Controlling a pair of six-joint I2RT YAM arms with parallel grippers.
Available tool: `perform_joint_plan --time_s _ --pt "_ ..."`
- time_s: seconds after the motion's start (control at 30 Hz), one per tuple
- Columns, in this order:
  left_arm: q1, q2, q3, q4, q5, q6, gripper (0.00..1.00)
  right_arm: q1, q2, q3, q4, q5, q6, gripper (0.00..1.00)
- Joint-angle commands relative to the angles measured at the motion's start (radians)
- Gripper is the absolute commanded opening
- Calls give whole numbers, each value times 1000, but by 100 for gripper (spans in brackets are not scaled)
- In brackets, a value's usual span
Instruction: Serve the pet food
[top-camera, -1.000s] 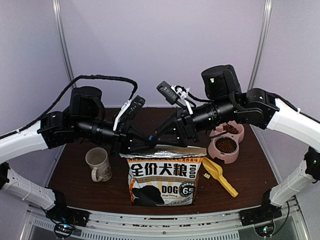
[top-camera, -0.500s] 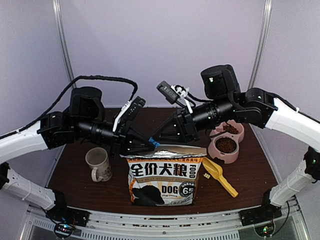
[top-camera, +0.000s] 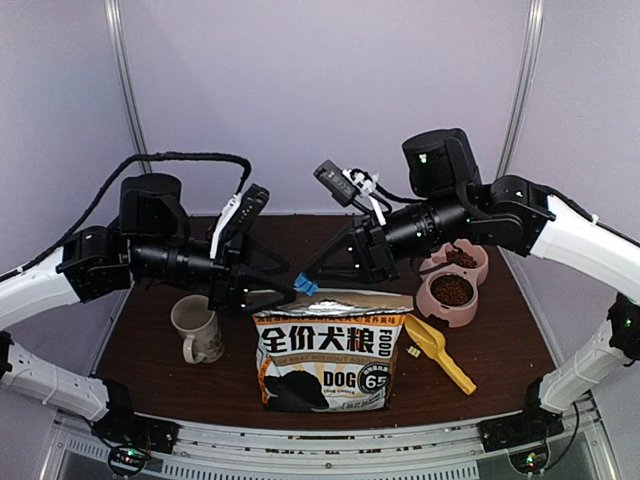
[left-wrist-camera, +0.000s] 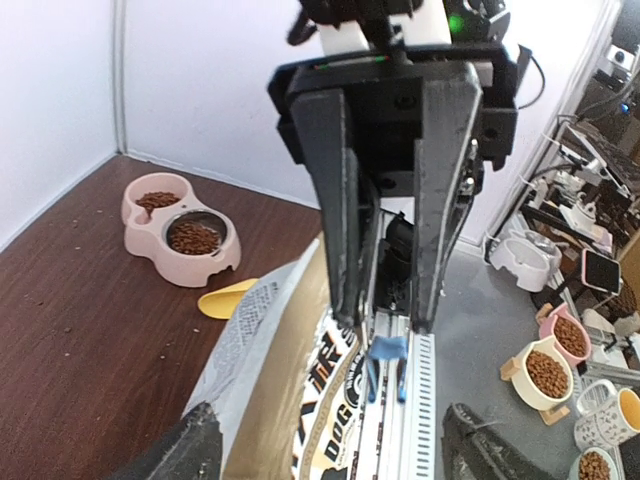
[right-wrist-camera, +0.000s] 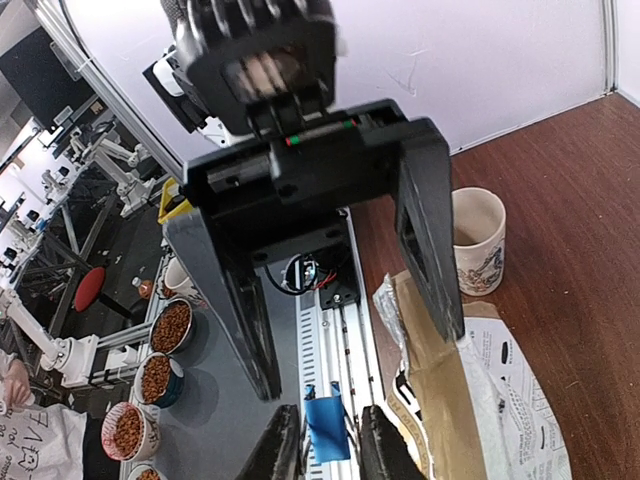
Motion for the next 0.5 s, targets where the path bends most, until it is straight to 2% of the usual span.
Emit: perform_joint_plan --time_s 0.0,0.07,0.2,0.33,0.47 --pt "72 -86 -43 -7 -100 12 81 -24 -5 13 -13 37 -44 3" --pt "114 -110 -73 -12 -101 1 85 -26 13 37 -41 52 -63 3" --pt "175 -113 -119 -46 -109 -11 86 -29 57 83 -79 68 -87 3" --pt "186 -100 -148 -47 -105 -17 80 -31 95 120 -99 71 -105 3" --pt "188 -96 -177 -24 -94 -24 67 -33 143 163 -133 72 -124 3"
